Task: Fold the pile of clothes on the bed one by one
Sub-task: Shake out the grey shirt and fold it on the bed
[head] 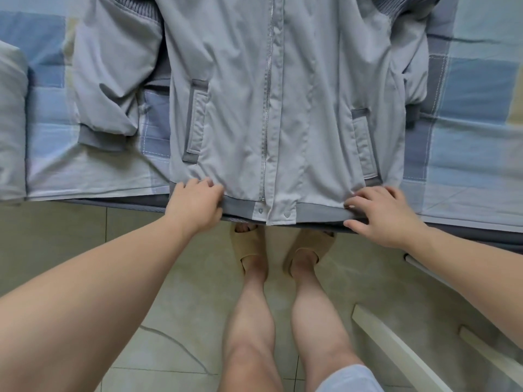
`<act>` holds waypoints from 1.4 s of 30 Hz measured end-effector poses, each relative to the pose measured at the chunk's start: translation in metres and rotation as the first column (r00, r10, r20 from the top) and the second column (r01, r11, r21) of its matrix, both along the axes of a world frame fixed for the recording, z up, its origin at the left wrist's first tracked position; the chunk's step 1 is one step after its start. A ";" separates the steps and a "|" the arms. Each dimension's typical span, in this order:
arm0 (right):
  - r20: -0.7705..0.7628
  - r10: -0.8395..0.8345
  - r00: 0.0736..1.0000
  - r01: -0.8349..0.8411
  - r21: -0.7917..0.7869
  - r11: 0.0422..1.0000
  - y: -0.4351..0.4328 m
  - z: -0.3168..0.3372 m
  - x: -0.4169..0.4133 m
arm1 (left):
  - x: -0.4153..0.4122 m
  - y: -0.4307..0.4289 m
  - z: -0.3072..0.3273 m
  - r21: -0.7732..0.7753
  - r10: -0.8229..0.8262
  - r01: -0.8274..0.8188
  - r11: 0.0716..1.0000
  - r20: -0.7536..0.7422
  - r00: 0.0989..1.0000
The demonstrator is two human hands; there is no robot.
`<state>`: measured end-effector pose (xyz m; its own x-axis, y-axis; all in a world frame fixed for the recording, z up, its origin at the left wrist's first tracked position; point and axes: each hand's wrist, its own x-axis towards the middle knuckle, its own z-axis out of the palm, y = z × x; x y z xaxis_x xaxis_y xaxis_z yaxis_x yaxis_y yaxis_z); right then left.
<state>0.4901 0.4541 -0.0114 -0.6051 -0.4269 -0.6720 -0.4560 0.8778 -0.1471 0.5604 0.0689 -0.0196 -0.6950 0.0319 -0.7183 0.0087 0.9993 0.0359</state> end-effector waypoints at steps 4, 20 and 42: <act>-0.001 -0.074 0.997 0.074 0.028 0.997 0.006 0.027 0.000 | -0.020 0.037 0.022 0.168 0.028 -0.012 0.986 -0.096 0.995; 0.266 -0.850 0.454 0.890 -0.181 0.419 0.074 -0.032 -0.191 | -0.170 0.234 0.002 0.307 0.067 -0.043 0.951 -0.067 0.996; -0.248 -0.967 0.057 0.762 -0.615 0.203 0.349 0.105 -0.396 | -0.365 0.380 0.037 0.224 0.315 -0.254 0.941 -0.308 0.898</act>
